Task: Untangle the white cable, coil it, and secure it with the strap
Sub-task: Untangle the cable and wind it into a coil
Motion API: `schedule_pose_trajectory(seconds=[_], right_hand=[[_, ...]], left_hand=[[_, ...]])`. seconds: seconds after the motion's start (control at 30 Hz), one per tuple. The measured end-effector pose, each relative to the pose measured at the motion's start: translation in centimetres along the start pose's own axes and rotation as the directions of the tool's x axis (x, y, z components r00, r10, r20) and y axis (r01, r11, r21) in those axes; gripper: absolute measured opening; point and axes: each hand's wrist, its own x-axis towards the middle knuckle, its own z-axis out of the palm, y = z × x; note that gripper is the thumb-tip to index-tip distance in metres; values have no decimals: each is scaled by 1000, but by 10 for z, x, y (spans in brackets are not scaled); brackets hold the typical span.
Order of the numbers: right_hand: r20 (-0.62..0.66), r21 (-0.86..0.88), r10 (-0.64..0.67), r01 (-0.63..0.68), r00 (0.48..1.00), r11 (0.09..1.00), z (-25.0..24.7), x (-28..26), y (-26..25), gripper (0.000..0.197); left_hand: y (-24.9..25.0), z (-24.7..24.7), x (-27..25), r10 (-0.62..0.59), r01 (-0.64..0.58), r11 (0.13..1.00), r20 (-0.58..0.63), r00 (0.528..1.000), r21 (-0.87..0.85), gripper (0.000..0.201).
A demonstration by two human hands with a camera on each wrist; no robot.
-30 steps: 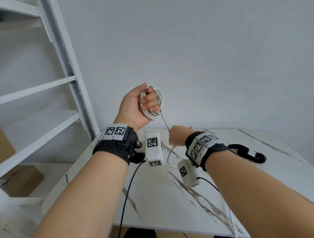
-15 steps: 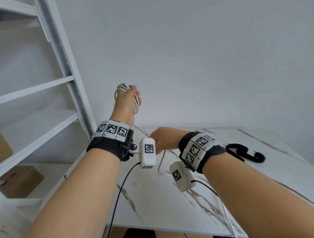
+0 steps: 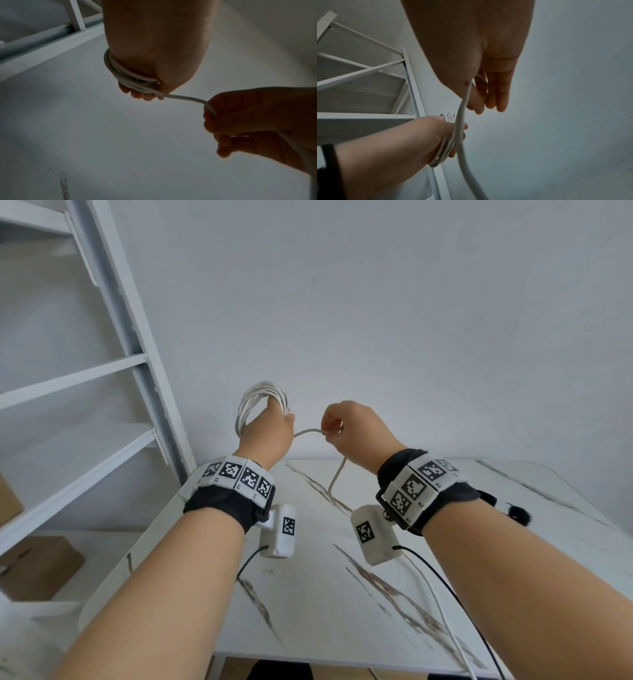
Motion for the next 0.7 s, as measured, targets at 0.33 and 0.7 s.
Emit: schedule_pose_trajectory(seconds=[0.33, 0.7], right_hand=[[-306, 11, -38, 44, 951, 999, -8, 8, 12, 25], [-148, 99, 194, -181, 970, 979, -35, 8, 29, 11]], left_hand=[[23, 7, -5, -27, 83, 974, 260, 965, -209, 47], [11, -6, -19, 69, 137, 931, 530, 845, -339, 43]])
